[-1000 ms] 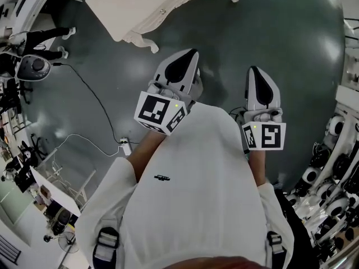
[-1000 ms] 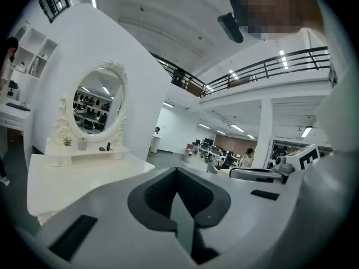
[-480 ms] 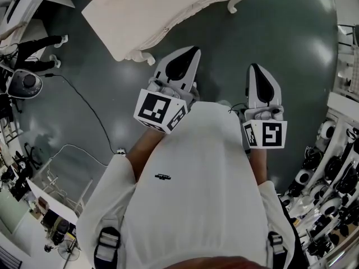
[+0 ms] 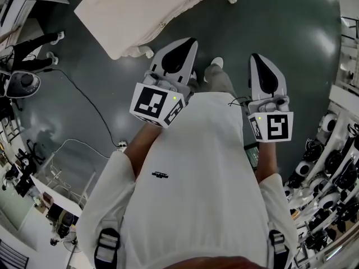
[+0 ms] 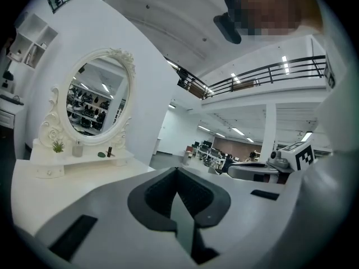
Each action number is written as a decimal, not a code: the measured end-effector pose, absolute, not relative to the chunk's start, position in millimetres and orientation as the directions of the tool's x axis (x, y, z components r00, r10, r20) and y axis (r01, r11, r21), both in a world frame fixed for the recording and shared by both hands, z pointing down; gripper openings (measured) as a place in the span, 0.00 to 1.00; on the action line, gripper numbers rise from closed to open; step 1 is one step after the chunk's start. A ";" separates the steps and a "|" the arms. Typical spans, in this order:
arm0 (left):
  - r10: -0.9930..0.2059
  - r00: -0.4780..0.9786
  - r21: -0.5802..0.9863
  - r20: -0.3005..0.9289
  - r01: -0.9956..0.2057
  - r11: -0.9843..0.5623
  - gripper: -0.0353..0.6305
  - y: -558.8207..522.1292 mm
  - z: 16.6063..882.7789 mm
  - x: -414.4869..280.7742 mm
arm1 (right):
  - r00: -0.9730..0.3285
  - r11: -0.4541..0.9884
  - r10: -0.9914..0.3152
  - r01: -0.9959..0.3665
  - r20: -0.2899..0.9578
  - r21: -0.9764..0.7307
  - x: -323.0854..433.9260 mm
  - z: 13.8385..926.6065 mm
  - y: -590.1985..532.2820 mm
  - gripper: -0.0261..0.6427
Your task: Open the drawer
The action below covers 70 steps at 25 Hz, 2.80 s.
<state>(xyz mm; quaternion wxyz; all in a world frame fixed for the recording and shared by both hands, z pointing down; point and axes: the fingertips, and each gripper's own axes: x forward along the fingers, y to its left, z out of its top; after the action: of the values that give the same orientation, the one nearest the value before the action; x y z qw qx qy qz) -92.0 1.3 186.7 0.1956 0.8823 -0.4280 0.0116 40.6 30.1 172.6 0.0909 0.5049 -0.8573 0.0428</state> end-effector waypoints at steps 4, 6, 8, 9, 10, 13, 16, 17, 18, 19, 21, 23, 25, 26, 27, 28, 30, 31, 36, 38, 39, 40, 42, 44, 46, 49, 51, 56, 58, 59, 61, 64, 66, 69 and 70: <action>-0.763 0.614 0.345 0.202 -0.774 -0.531 0.07 -13.6 192.2 -94.4 | -0.471 0.485 -0.852 -0.874 0.230 0.006 42.4 186.4 12.3 0.06; -0.764 0.605 0.347 0.223 -0.782 -0.518 0.07 -19.9 200.0 -93.2 | -0.476 0.489 -0.845 -0.872 0.243 -0.009 43.7 195.3 4.6 0.06; -0.758 0.605 0.343 0.243 -0.785 -0.516 0.07 -28.0 208.5 -86.8 | -0.492 0.504 -0.834 -0.863 0.248 -0.016 46.3 202.4 -3.1 0.06; -0.756 0.605 0.342 0.249 -0.785 -0.516 0.07 -32.5 212.0 -82.9 | -0.500 0.514 -0.828 -0.858 0.252 -0.014 47.9 205.4 -7.4 0.06; -0.755 0.605 0.343 0.253 -0.786 -0.515 0.07 -36.8 214.9 -79.4 | -0.508 0.523 -0.822 -0.852 0.257 -0.009 49.3 207.7 -12.0 0.06; -0.759 0.598 0.339 0.258 -0.792 -0.508 0.07 -48.6 221.6 -71.7 | -0.520 0.540 -0.814 -0.842 0.259 0.007 53.4 210.6 -27.3 0.06; -0.765 0.585 0.331 0.269 -0.802 -0.497 0.07 -62.6 230.8 -65.3 | -0.524 0.544 -0.813 -0.839 0.255 0.011 59.7 217.1 -44.9 0.06; -0.766 0.580 0.331 0.276 -0.806 -0.491 0.07 -66.8 234.5 -64.3 | -0.527 0.547 -0.810 -0.837 0.255 0.010 60.7 221.8 -49.2 0.06; -0.768 0.576 0.331 0.282 -0.809 -0.485 0.07 -70.7 237.7 -63.4 | -0.532 0.551 -0.808 -0.834 0.255 0.007 61.3 227.1 -53.0 0.06; -0.768 0.572 0.330 0.287 -0.812 -0.482 0.07 -75.0 240.2 -62.0 | -0.536 0.556 -0.805 -0.831 0.254 0.006 62.4 232.3 -57.4 0.06; -0.767 0.571 0.323 0.293 -0.814 -0.483 0.07 -85.0 243.6 -57.3 | -0.544 0.567 -0.798 -0.823 0.258 0.019 67.2 243.9 -67.8 0.06; -0.763 0.571 0.319 0.303 -0.815 -0.483 0.07 -93.6 249.8 -52.6 | -0.547 0.570 -0.799 -0.821 0.250 0.024 69.9 253.8 -80.8 0.06; -0.763 0.563 0.321 0.318 -0.821 -0.472 0.07 -100.4 260.1 -50.1 | -0.549 0.568 -0.802 -0.823 0.235 0.015 68.3 260.7 -95.4 0.06; -0.763 0.558 0.320 0.326 -0.825 -0.466 0.07 -103.9 265.6 -48.4 | -0.551 0.570 -0.800 -0.822 0.237 0.015 68.9 266.0 -101.5 0.06; -0.762 0.555 0.319 0.333 -0.827 -0.463 0.07 -107.8 270.6 -46.1 | -0.554 0.575 -0.796 -0.818 0.245 0.020 71.2 273.1 -106.5 0.06; -0.760 0.553 0.316 0.340 -0.829 -0.462 0.07 -111.8 275.2 -43.3 | -0.557 0.580 -0.791 -0.815 0.252 0.021 73.8 279.7 -111.2 0.06; -0.759 0.548 0.312 0.352 -0.833 -0.457 0.07 -119.1 283.2 -38.2 | -0.563 0.585 -0.785 -0.811 0.257 0.008 77.4 289.2 -120.5 0.06; -0.759 0.545 0.311 0.356 -0.835 -0.454 0.07 -122.9 286.3 -36.0 | -0.567 0.587 -0.782 -0.810 0.259 0.001 78.7 293.2 -125.2 0.06; -0.758 0.537 0.302 0.370 -0.841 -0.448 0.07 -143.6 301.4 -25.2 | -0.581 0.589 -0.774 -0.807 0.253 -0.051 85.2 311.7 -150.5 0.07; -0.761 0.527 0.300 0.377 -0.847 -0.439 0.07 -148.5 307.6 -24.8 | -0.583 0.582 -0.774 -0.809 0.247 -0.087 85.4 318.5 -159.4 0.09; -0.763 0.522 0.298 0.381 -0.850 -0.433 0.07 -151.0 311.1 -24.1 | -0.582 0.578 -0.775 -0.810 0.246 -0.097 85.9 322.2 -163.9 0.11; -0.764 0.518 0.297 0.384 -0.853 -0.429 0.07 -153.8 315.1 -22.2 | -0.581 0.576 -0.776 -0.811 0.246 -0.101 87.5 326.4 -168.4 0.13; -0.765 0.512 0.297 0.391 -0.857 -0.421 0.07 -158.2 323.8 -15.2 | -0.577 0.570 -0.777 -0.814 0.251 -0.107 93.5 335.8 -176.2 0.15; -0.763 0.508 0.298 0.401 -0.860 -0.416 0.07 -160.5 332.9 -7.5 | -0.574 0.565 -0.777 -0.817 0.259 -0.116 99.9 345.6 -182.5 0.16; -0.759 0.504 0.301 0.412 -0.862 -0.408 0.07 -163.3 342.1 -3.2 | -0.575 0.564 -0.774 -0.816 0.265 -0.123 101.8 354.5 -190.3 0.17; -0.756 0.500 0.309 0.423 -0.864 -0.398 0.07 -170.0 353.0 -2.8 | -0.578 0.566 -0.770 -0.814 0.270 -0.129 98.6 364.9 -205.1 0.18; -0.756 0.496 0.315 0.428 -0.865 -0.390 0.07 -173.0 358.2 -2.2 | -0.578 0.565 -0.768 -0.814 0.274 -0.134 97.4 370.3 -212.9 0.19; -0.764 0.479 0.325 0.432 -0.873 -0.363 0.07 -182.9 372.5 -4.1 | -0.589 0.575 -0.756 -0.806 0.285 -0.138 89.7 387.4 -230.7 0.19; -0.766 0.468 0.329 0.441 -0.878 -0.347 0.07 -185.3 381.8 -4.2 | -0.592 0.578 -0.751 -0.803 0.293 -0.142 88.6 397.0 -236.8 0.19; -0.766 0.463 0.329 0.447 -0.881 -0.341 0.07 -186.2 387.0 -3.8 | -0.593 0.579 -0.748 -0.803 0.297 -0.144 89.1 401.9 -239.6 0.20; -0.764 0.455 0.327 0.456 -0.885 -0.332 0.07 -188.3 395.2 -4.1 | -0.593 0.579 -0.746 -0.802 0.303 -0.147 89.4 409.9 -245.1 0.20; -0.766 0.444 0.328 0.464 -0.890 -0.318 0.07 -192.3 400.4 -9.5 | -0.594 0.581 -0.741 -0.801 0.313 -0.145 85.5 416.7 -252.5 0.20; -0.767 0.437 0.327 0.469 -0.893 -0.309 0.07 -194.0 402.5 -14.4 | -0.595 0.582 -0.738 -0.800 0.318 -0.146 82.1 421.1 -256.5 0.21; -0.770 0.427 0.325 0.474 -0.898 -0.298 0.07 -196.8 406.8 -15.5 | -0.592 0.578 -0.737 -0.802 0.326 -0.150 83.7 429.6 -264.0 0.24; -0.771 0.424 0.325 0.476 -0.899 -0.294 0.07 -198.0 409.0 -14.4 | -0.591 0.579 -0.735 -0.802 0.333 -0.145 86.0 433.4 -267.0 0.24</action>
<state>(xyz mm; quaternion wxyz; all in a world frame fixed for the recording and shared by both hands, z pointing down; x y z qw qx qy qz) -14.4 -198.0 409.0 0.2796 0.7960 -0.5244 0.1146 86.0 -267.0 433.4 0.1188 0.4365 -0.8805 0.1413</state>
